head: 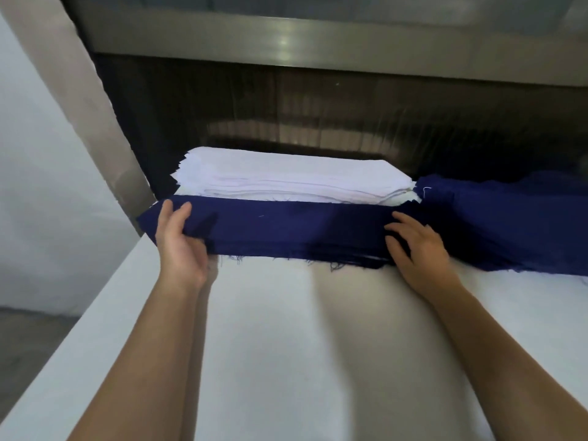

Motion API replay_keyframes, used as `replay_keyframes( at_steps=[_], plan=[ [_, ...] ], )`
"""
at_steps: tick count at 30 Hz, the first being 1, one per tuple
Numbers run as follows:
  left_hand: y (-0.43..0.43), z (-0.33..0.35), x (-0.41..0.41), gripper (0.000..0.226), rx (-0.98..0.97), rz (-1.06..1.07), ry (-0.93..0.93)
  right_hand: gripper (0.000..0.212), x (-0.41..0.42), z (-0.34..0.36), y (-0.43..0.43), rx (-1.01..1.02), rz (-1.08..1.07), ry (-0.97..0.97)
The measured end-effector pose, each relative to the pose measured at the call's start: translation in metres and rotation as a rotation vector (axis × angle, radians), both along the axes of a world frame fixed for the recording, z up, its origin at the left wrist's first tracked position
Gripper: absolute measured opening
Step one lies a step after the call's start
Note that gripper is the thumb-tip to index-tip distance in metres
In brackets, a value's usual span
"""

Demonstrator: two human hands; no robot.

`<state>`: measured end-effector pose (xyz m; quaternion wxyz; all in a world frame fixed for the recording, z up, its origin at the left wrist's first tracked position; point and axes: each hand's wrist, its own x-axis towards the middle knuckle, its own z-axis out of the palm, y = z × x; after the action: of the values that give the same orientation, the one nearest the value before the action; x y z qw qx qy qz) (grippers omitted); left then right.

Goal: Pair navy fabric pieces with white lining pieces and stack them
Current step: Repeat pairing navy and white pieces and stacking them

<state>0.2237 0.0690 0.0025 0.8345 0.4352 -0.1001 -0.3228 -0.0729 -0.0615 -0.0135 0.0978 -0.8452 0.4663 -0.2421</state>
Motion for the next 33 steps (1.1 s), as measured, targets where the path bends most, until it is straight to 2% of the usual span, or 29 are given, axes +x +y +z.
replay_keyframes(
  at_steps=[5, 8, 12, 15, 19, 22, 27, 33],
  plan=[
    [-0.009, -0.009, -0.011, 0.075, 0.267, 0.156, -0.317, 0.029, -0.002, -0.004, 0.002, -0.049, -0.018, 0.036],
    [-0.010, -0.013, -0.020, 0.081, 0.352, 0.204, -0.417, 0.026, -0.001, -0.001, 0.004, -0.113, 0.021, 0.042],
    [-0.011, -0.015, -0.026, 0.082, 0.447, 0.229, -0.526, 0.024, -0.001, 0.001, 0.008, -0.222, 0.077, 0.043],
    [-0.016, -0.011, -0.032, 0.081, 0.514, 0.246, -0.589, 0.024, -0.001, 0.000, 0.008, -0.175, -0.011, 0.054],
    [-0.017, -0.008, -0.046, 0.080, 0.620, 0.283, -0.866, 0.023, -0.001, -0.003, 0.011, -0.203, -0.081, 0.055],
    [-0.019, -0.007, -0.062, 0.078, 0.583, 0.241, -0.972, 0.023, -0.003, 0.000, 0.015, -0.254, -0.155, -0.005],
    [-0.033, -0.004, -0.103, 0.073, 0.483, 0.052, -1.017, 0.026, -0.011, 0.013, 0.014, -0.346, -0.292, -0.082],
    [-0.085, 0.006, -0.165, 0.071, 0.395, -0.228, -1.014, 0.036, -0.043, 0.019, -0.008, -0.233, -0.463, -0.074]
  ],
)
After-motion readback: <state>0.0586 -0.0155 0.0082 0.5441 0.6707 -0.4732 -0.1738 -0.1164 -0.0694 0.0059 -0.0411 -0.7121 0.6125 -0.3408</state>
